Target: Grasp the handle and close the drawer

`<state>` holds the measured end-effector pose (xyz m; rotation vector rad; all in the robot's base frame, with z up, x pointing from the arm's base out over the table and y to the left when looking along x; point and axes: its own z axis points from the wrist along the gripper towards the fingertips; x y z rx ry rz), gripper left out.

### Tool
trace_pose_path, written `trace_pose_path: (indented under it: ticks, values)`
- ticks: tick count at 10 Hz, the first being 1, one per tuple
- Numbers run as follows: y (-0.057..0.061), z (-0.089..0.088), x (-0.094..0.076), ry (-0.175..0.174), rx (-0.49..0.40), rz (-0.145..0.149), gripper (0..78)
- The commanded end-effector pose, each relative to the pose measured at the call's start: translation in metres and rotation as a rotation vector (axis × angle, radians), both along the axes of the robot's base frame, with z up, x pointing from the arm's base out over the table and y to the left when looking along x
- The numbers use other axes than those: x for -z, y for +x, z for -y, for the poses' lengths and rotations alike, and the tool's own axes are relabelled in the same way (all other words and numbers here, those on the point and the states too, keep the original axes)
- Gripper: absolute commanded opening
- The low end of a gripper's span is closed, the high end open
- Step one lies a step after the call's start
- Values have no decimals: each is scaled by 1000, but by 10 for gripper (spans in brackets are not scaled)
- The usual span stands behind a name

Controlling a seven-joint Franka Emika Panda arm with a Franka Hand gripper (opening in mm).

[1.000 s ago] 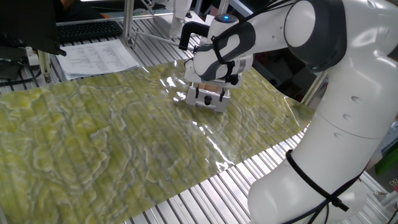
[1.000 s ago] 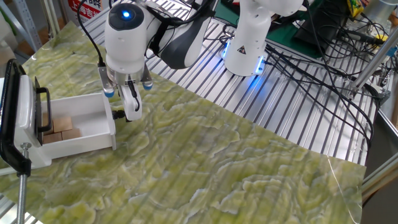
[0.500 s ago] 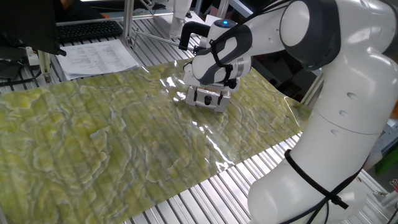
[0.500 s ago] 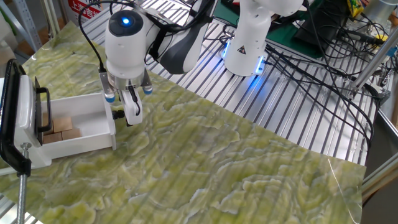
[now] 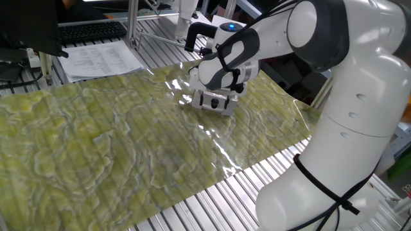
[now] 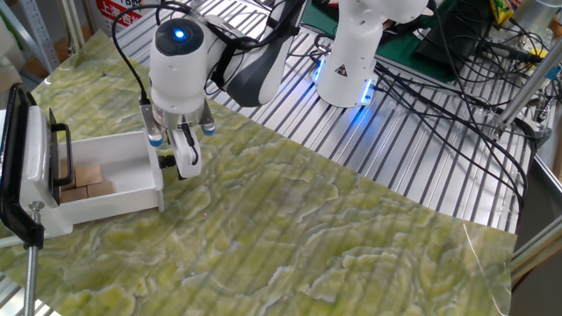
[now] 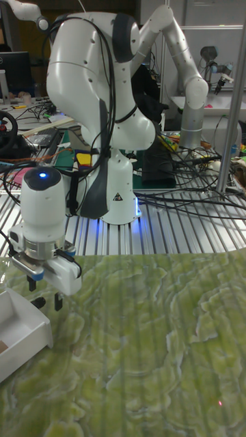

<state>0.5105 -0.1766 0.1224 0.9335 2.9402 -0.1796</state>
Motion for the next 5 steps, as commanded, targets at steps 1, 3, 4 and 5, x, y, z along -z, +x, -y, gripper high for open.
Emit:
trace_pose_path:
  ticks: [1, 3, 4, 5]
  values:
    - [2, 9, 2, 4, -30, 5, 774]
    - [2, 9, 3, 11, -36, 5, 774]
    - [2, 9, 4, 11, -36, 8, 774]
    - [2, 9, 4, 11, -34, 14, 774]
